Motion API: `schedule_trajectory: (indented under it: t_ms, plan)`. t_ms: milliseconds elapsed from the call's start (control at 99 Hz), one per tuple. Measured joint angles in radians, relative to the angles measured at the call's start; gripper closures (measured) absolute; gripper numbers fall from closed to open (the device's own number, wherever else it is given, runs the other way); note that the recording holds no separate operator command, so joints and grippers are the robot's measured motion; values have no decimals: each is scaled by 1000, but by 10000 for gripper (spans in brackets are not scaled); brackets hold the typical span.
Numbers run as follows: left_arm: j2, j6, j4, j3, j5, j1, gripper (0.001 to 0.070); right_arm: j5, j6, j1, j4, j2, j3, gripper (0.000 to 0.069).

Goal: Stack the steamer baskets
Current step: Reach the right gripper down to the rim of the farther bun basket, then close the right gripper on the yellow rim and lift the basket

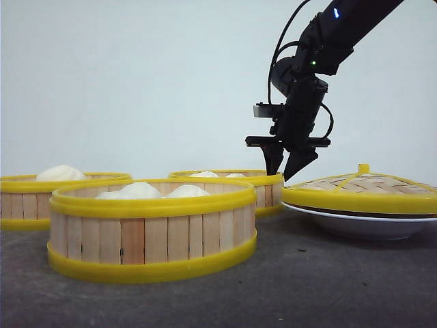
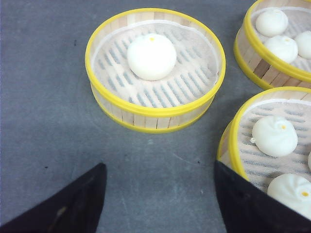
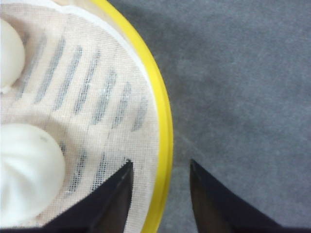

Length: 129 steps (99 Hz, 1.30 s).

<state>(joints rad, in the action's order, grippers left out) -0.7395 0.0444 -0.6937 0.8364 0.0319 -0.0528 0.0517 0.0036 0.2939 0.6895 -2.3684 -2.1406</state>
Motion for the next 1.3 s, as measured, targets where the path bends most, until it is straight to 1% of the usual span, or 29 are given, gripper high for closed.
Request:
schedule_trajectory:
  t_ms: [303, 343, 444, 505, 565, 687, 808, 969, 1202, 1303]
  plan:
    - [0, -4, 1, 0, 0, 0, 287, 1, 4, 0, 6, -27, -3, 483]
    - [0, -4, 1, 0, 0, 0, 287, 4, 5, 1, 2, -30, -3, 507]
    - [0, -10, 2, 0, 0, 0, 287, -7, 26, 7, -10, -31, -4, 614]
    - [0, -16, 2, 0, 0, 0, 287, 4, 32, 8, -17, -31, -4, 652]
    - [0, -19, 2, 0, 0, 0, 287, -2, 40, 8, -17, -31, -4, 667]
    - [0, -24, 2, 0, 0, 0, 287, -3, 58, 12, -21, -32, -11, 668]
    - [0, -26, 2, 0, 0, 0, 287, -12, 64, 12, 62, -43, -99, 668]
    - [0, -26, 2, 0, 0, 0, 287, -13, 75, 12, 197, -43, -264, 668]
    - [0, -26, 2, 0, 0, 0, 287, -20, 169, 12, 442, -43, -487, 668]
    - [0, -26, 2, 0, 0, 0, 287, -31, 186, 13, 564, -43, -576, 668]
